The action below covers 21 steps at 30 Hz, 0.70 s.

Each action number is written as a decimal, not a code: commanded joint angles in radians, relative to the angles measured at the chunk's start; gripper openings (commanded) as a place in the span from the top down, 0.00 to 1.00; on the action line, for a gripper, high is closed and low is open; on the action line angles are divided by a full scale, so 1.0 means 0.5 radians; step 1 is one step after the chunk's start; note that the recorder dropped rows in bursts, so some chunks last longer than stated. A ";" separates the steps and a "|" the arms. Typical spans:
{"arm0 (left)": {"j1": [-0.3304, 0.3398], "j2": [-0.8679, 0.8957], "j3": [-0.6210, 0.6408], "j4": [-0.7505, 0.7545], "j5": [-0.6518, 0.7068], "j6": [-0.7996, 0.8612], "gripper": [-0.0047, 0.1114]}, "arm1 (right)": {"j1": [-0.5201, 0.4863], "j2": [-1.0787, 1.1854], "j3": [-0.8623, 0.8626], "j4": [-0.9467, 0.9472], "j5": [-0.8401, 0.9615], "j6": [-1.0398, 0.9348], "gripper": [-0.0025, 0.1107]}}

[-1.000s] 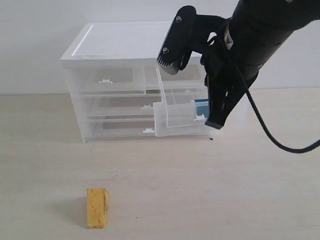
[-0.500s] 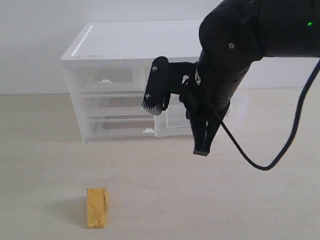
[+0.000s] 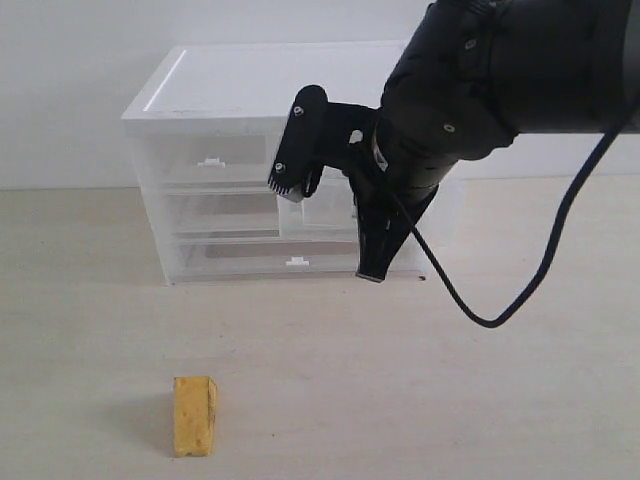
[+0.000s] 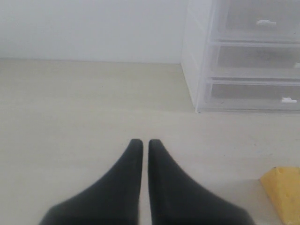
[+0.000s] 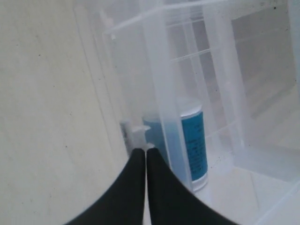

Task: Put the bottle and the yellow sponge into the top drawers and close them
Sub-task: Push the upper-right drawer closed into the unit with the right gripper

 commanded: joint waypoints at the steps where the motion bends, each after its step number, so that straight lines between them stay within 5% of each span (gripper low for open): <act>1: 0.008 -0.005 0.008 -0.012 0.002 0.013 0.92 | -0.036 0.005 -0.019 -0.503 -0.176 0.315 0.98; 9: 0.008 -0.005 0.008 -0.012 0.002 0.013 0.92 | -0.036 0.056 -0.019 -0.631 0.035 0.328 0.98; 21: 0.008 -0.005 0.008 -0.012 0.002 0.013 0.92 | -0.036 -0.186 -0.019 -0.239 0.135 -0.036 0.98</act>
